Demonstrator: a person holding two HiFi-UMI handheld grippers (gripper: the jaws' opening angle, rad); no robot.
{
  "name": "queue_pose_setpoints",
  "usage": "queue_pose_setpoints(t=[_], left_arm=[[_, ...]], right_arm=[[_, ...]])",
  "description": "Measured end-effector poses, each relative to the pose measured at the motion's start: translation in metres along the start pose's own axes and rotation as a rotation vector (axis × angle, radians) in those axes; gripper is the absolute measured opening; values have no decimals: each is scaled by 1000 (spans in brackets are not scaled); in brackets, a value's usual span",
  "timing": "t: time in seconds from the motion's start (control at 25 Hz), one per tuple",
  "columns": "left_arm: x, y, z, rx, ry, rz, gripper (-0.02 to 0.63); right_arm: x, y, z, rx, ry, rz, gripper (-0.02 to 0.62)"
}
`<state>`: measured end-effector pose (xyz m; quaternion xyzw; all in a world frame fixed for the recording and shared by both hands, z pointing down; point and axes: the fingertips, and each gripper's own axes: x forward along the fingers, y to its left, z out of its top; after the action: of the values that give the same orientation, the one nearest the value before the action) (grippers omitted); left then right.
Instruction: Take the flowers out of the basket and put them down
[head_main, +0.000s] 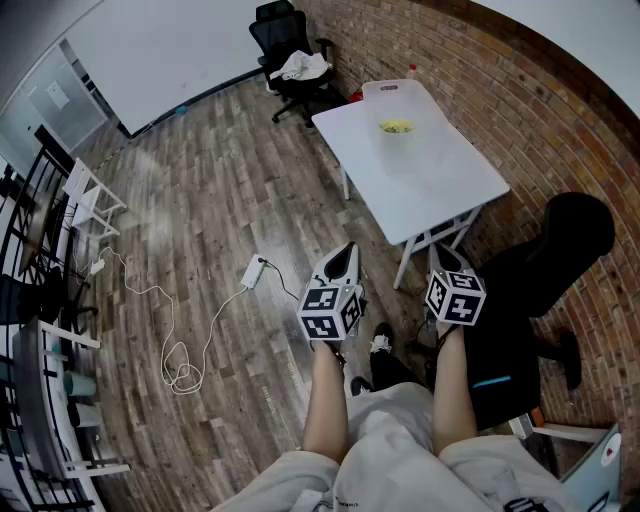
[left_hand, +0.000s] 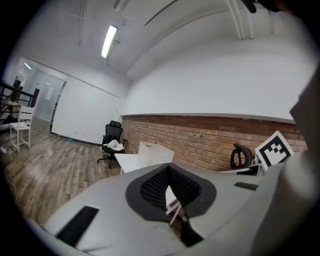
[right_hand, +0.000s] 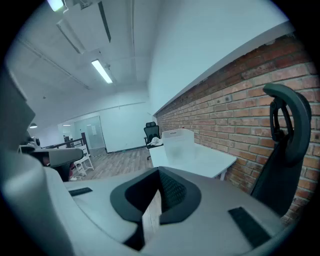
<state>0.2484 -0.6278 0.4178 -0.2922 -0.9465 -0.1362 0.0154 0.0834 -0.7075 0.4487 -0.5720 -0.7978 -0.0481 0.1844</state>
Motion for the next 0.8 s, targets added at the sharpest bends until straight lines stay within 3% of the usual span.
queue_pose_setpoints(t=[0.4, 0.8], left_arm=[[14, 16, -2, 54, 40, -33, 26], [61, 47, 16, 104, 63, 9, 26]], right_arm=[[29, 4, 15, -36, -13, -17, 14], [80, 2, 40, 6, -29, -18, 14]])
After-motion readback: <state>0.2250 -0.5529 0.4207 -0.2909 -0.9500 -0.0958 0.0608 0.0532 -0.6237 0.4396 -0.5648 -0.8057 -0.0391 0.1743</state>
